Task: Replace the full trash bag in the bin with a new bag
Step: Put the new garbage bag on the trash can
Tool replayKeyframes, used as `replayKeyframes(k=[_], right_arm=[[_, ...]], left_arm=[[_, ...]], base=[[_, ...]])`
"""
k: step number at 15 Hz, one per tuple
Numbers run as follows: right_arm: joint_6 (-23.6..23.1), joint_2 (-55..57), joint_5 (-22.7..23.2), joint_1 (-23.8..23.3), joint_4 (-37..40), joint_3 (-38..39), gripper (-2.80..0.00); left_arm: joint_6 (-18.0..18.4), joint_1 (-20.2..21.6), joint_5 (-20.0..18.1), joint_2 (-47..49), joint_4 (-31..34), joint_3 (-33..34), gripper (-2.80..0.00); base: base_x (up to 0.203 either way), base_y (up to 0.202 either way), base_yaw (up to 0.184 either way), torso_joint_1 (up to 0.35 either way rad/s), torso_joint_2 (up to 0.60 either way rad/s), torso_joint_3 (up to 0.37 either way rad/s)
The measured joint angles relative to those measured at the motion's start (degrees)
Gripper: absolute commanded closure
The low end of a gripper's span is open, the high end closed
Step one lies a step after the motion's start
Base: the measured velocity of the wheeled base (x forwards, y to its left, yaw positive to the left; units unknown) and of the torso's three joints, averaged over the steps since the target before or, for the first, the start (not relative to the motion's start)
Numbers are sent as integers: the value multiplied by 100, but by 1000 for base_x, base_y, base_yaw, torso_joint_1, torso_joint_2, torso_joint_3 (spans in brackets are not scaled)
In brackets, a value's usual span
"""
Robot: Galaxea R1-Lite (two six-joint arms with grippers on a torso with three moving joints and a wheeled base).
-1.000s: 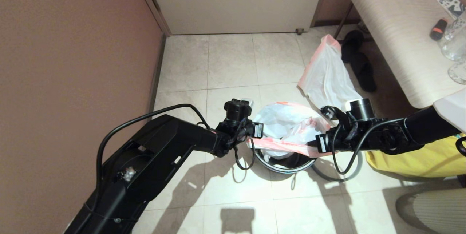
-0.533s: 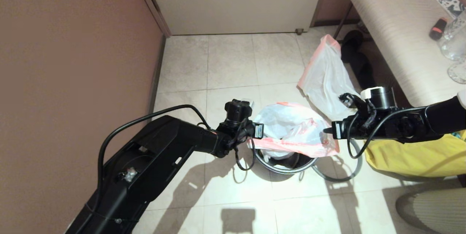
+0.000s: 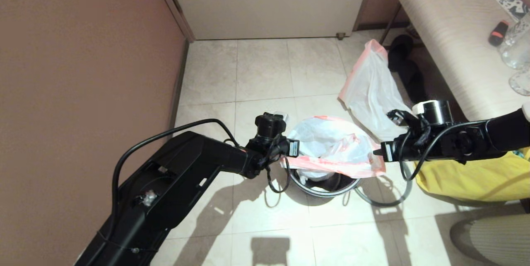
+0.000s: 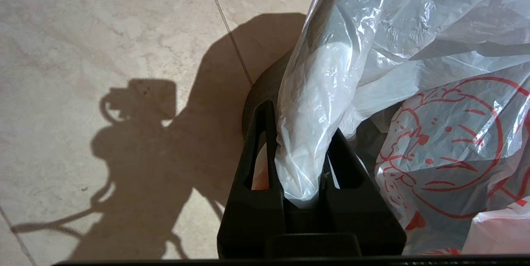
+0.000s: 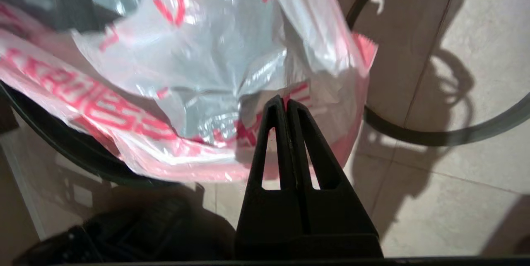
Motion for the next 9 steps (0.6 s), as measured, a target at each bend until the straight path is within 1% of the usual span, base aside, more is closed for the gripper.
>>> replayKeyframes(k=[1,2,4,5,7,8,9], right_arm=[[-232,39,-26,10,242,-32,0],[-306,73,-34,50,331,-49,0],[-312,192,-34,167,338,-69,0],[-259,263,-37,217,269,-68,0],[104,385,-33,296,-258,-7,0],[217,429,-19,319,-511,66,0],[252,457,-11,351,-604,109,0]], left_arm=[[0,2,1,1,0,-2,0],[-1,4,3,1,1,-2,0],[0,2,1,4,-2,-2,0],[-2,1,1,4,-4,-2,0],[-2,0,16,4,-4,2,0],[0,0,20,6,-4,4,0],[0,-5,19,6,-4,4,0]], base=[[0,0,0,0,0,0],[0,0,0,0,0,0],[0,0,0,0,0,0],[0,0,0,0,0,0],[0,0,0,0,0,0],[0,0,0,0,0,0],[0,0,0,0,0,0]])
